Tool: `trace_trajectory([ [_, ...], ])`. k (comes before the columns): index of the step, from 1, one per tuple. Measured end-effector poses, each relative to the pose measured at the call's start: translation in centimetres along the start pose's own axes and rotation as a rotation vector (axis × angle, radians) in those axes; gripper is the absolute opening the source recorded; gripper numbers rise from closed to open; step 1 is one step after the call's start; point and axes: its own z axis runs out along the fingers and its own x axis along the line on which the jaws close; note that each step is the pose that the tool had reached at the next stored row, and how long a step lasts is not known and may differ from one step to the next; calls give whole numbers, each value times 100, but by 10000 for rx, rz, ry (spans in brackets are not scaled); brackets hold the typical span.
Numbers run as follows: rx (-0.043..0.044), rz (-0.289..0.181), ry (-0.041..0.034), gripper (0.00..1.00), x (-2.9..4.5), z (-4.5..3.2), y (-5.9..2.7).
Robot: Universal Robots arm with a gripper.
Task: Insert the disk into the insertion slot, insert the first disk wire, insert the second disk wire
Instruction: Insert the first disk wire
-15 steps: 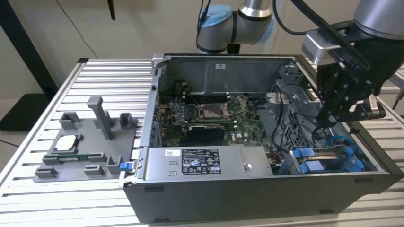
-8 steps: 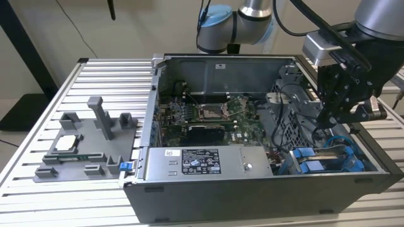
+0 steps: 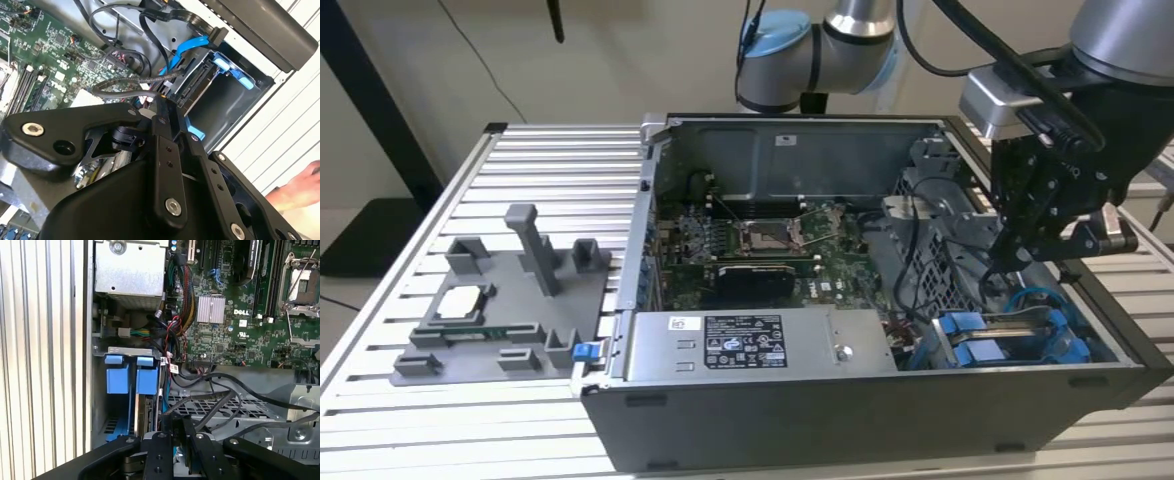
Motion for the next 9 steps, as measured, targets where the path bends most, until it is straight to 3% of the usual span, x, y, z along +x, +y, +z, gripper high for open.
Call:
trace_trajectory([
  [5, -50, -10, 191, 0, 1, 14, -7],
  [7, -143, -8, 242, 0, 3, 17, -30],
  [9, -297, -4, 265, 0, 5, 25, -67],
])
